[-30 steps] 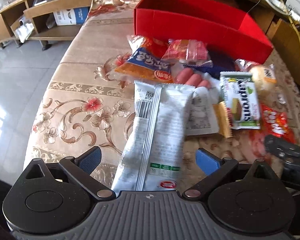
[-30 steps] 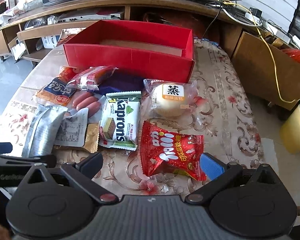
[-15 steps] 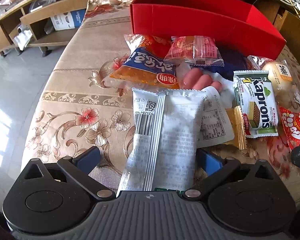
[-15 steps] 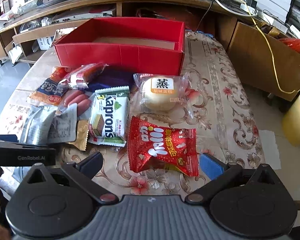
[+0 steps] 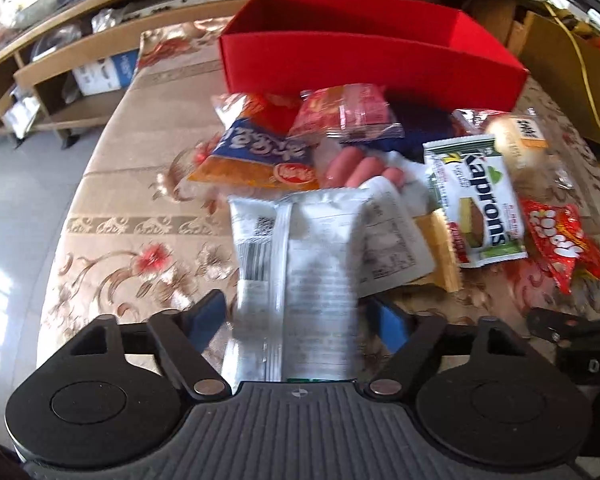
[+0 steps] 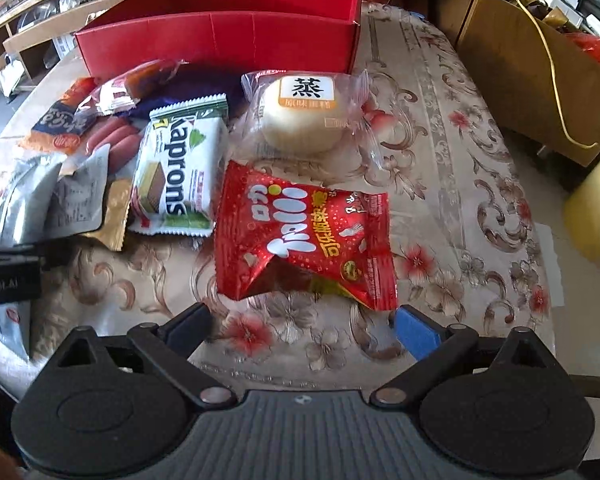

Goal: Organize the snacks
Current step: 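Lower the left tool onto the white wafer packet while the right tool approaches the red Trolli bag, then close the left tool on the white packet while the right tool grasps the red Trolli bag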

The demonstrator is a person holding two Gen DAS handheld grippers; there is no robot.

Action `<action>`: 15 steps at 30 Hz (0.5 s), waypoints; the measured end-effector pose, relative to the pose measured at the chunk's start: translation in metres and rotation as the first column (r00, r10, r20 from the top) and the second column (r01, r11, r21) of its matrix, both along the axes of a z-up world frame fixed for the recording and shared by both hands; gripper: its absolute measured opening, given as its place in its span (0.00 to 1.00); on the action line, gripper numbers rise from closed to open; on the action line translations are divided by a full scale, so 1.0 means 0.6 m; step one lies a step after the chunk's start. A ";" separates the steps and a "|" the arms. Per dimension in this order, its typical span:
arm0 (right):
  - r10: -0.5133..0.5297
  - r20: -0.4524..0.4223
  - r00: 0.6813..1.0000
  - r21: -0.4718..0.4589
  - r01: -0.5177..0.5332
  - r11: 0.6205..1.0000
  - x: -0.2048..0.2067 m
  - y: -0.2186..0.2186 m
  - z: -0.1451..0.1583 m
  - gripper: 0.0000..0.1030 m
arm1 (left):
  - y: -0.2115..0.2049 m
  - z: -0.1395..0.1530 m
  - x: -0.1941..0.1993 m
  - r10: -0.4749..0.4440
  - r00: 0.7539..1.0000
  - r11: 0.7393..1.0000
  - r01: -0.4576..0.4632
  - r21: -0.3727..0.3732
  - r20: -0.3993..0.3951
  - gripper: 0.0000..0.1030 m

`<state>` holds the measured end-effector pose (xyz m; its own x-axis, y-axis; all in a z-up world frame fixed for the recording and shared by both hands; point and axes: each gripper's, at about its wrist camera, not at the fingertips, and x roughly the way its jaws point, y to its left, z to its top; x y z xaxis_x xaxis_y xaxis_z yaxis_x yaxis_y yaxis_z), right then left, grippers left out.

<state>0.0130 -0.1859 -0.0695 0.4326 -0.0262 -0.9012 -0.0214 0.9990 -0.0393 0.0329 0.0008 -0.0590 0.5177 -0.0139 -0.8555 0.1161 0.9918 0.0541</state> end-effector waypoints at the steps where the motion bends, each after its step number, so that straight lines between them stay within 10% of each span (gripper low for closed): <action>1: -0.007 -0.001 1.000 0.004 0.007 1.000 0.001 -0.001 -0.001 1.00 | -0.001 0.000 0.000 -0.006 1.000 1.000 0.006 -0.001 0.002 0.77; 7: -0.057 -0.028 0.998 0.057 0.058 0.997 0.005 -0.013 -0.008 1.00 | 0.002 0.003 -0.003 -0.019 1.000 1.000 0.019 -0.016 0.017 0.66; 10: -0.044 0.013 0.999 0.062 0.044 0.997 0.010 -0.007 0.014 0.71 | 0.012 0.006 -0.001 0.001 1.000 0.999 0.000 -0.036 0.021 0.59; 15: -0.005 0.076 0.997 0.054 0.001 0.999 0.046 0.027 0.043 0.70 | 0.014 0.008 -0.001 0.010 1.000 0.999 -0.009 -0.044 0.028 0.55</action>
<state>0.0408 -0.1700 -0.0439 0.5001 0.0204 -0.8658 -0.0175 0.9998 0.0135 0.0324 0.0094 -0.0542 0.5417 -0.0456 -0.8394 0.1054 0.9943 0.0140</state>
